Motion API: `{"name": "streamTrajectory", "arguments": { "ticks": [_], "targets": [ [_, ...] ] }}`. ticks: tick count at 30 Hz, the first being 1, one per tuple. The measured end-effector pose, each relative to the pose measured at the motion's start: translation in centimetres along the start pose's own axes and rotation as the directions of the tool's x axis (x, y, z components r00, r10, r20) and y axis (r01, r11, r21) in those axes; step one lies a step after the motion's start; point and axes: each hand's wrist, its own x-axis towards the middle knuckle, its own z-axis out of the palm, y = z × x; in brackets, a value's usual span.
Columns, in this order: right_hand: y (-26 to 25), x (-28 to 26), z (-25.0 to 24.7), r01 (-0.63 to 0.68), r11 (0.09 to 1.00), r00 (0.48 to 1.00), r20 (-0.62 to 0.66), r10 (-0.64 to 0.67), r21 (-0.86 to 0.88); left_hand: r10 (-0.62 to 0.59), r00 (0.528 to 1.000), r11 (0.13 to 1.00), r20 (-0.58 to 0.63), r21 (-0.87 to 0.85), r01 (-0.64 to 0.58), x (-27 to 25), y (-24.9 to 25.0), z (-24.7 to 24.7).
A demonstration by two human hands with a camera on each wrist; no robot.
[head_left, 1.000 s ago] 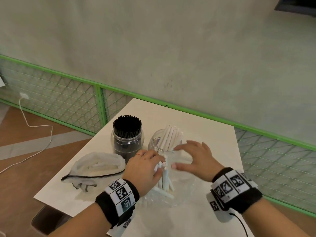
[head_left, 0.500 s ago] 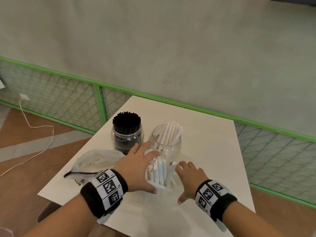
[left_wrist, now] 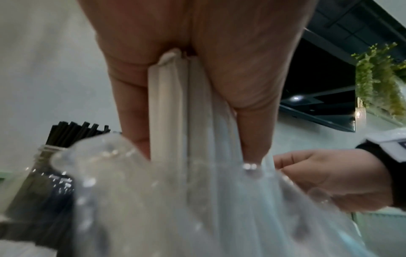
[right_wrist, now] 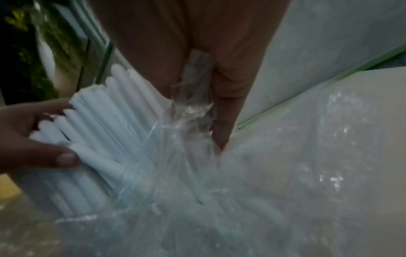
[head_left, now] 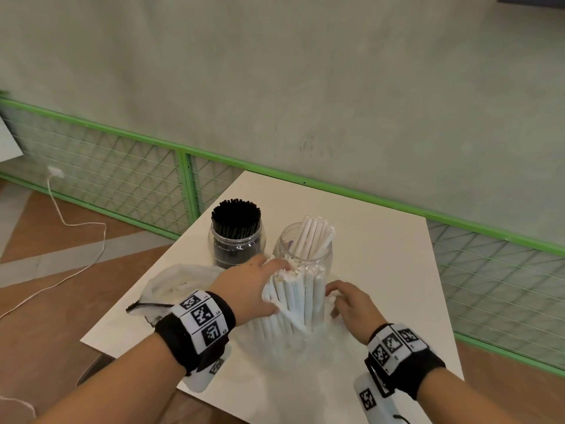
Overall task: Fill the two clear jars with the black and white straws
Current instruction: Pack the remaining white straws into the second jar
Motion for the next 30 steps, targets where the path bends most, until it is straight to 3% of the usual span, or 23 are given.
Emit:
{"name": "streamTrajectory", "arguments": {
  "ticks": [8,13,20,24,30],
  "targets": [
    [-4.5,0.8,-2.1,0.084,0.957,0.994,-0.093,-0.060,0.278,0.095,0.987,0.991,-0.132,0.102,-0.082,-0.2,0.0,-8.3],
    [-9.0,2.9,-0.4,0.185,0.899,0.982,-0.111,-0.153,0.397,0.077,0.968,0.976,-0.237,0.217,-0.024,-1.5,-1.4,-13.6],
    [-12.5,4.8,3.3,0.198,0.874,0.980,-0.112,-0.165,0.444,0.019,0.966,0.970,-0.259,0.238,0.045,-3.7,-4.8,-14.9],
    [-12.9,5.6,5.0,0.191,0.900,0.982,-0.070,-0.178,0.392,-0.010,0.969,0.967,-0.245,0.245,0.072,-3.7,-7.1,-14.2],
    [-10.6,6.9,8.9,0.078,0.990,0.994,0.072,-0.087,0.114,-0.093,0.994,0.969,-0.054,0.224,0.103,-1.8,-10.7,-8.7]
  ]
}}
